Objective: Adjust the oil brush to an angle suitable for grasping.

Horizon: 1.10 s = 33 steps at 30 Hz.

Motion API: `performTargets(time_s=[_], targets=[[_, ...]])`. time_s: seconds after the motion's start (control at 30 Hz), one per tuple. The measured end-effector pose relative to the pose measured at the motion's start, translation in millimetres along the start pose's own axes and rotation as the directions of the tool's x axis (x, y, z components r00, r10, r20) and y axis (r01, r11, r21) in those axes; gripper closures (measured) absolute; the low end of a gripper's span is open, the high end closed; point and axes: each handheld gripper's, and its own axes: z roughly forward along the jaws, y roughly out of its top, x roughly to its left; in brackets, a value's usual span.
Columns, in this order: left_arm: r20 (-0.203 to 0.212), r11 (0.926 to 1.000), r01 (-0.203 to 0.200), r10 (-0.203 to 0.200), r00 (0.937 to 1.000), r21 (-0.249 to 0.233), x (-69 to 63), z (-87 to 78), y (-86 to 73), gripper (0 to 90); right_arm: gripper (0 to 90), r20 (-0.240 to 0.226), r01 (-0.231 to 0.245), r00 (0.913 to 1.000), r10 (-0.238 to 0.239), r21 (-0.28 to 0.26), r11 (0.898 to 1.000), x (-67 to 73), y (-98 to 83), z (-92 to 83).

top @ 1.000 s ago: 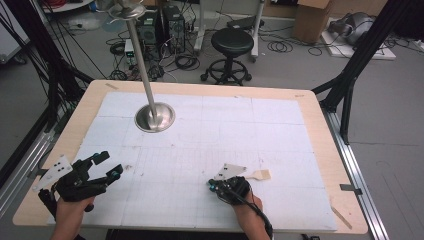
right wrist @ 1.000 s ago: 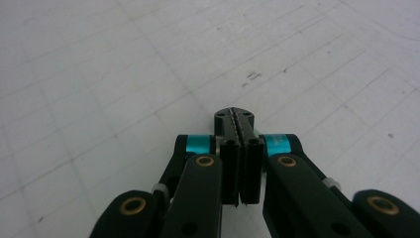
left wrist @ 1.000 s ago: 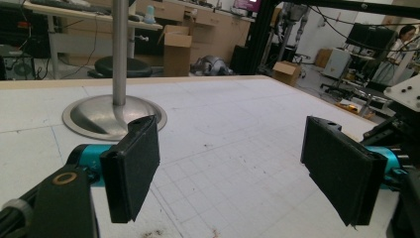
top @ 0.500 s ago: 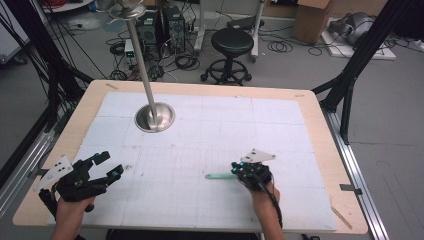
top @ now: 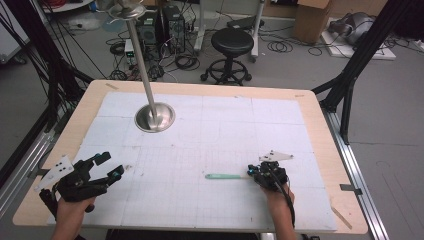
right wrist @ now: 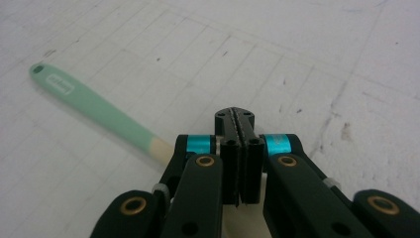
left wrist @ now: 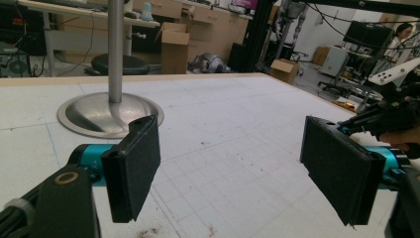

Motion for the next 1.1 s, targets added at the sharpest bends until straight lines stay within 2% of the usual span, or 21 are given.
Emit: performTargets(time_s=[0.13, 0.4, 0.5, 0.53, 0.6, 0.63, 0.7, 0.8, 0.93, 1.1], targets=[[-0.001, 1.0000, -0.001, 0.001, 1.0000, 0.002, 0.4, -0.1, -0.1, 23.9, 90.0, -0.019, 0.013, 0.9997, -0.013, 0.005, 1.000, 2.3, -6.4, -7.4], [0.000, 1.0000, 0.000, 0.000, 1.0000, 0.005, -0.3, 0.6, -0.2, 23.9, 89.9, -0.061, 0.038, 0.9974, -0.037, 0.021, 0.999, 17.2, -17.8, -20.6], [0.000, 1.0000, 0.000, 0.000, 1.0000, 0.005, -0.3, 0.6, -0.2, 23.9, 89.9, -0.083, 0.036, 0.9960, -0.035, 0.009, 0.999, 19.3, -20.0, -23.7], [-0.001, 1.0000, 0.002, -0.002, 1.0000, 0.002, -0.4, 0.4, -0.1, 23.9, 89.9, -0.079, 0.022, 0.9966, -0.025, -0.035, 0.999, 16.6, -21.0, -32.9], [0.000, 1.0000, 0.002, -0.002, 1.0000, 0.003, -0.1, 0.4, -0.2, 23.9, 89.9, -0.058, 0.004, 0.9983, -0.008, -0.070, 0.998, 9.1, -24.0, -46.0], [-0.002, 1.0000, 0.002, -0.002, 1.0000, 0.005, 0.2, 0.3, -0.3, 23.9, 89.9, -0.058, 0.004, 0.9983, -0.008, -0.070, 0.998, 9.1, -24.0, -46.0], [-0.003, 1.0000, 0.002, -0.002, 1.0000, 0.006, 0.2, 0.4, -0.5, 23.9, 89.9, -0.025, -0.008, 0.9997, 0.007, -0.066, 0.998, 0.2, -31.7, -57.4], [-0.003, 1.0000, 0.004, -0.004, 1.0000, 0.004, -0.1, 0.6, -0.4, 24.0, 89.9, -0.003, -0.023, 0.9997, 0.022, -0.045, 0.999, -16.3, -53.2, -73.9], [-0.007, 1.0000, 0.007, -0.007, 1.0000, 0.002, 0.4, 0.7, -0.4, 23.9, 89.9, -0.028, -0.014, 0.9995, 0.014, -0.012, 1.000, -20.8, -65.8, -79.4], [-0.007, 1.0000, 0.004, -0.004, 1.0000, 0.005, -0.3, 1.3, -0.7, 24.0, 89.9, -0.070, 0.015, 0.9975, -0.015, 0.001, 1.000, -17.2, -64.7, -72.4]])
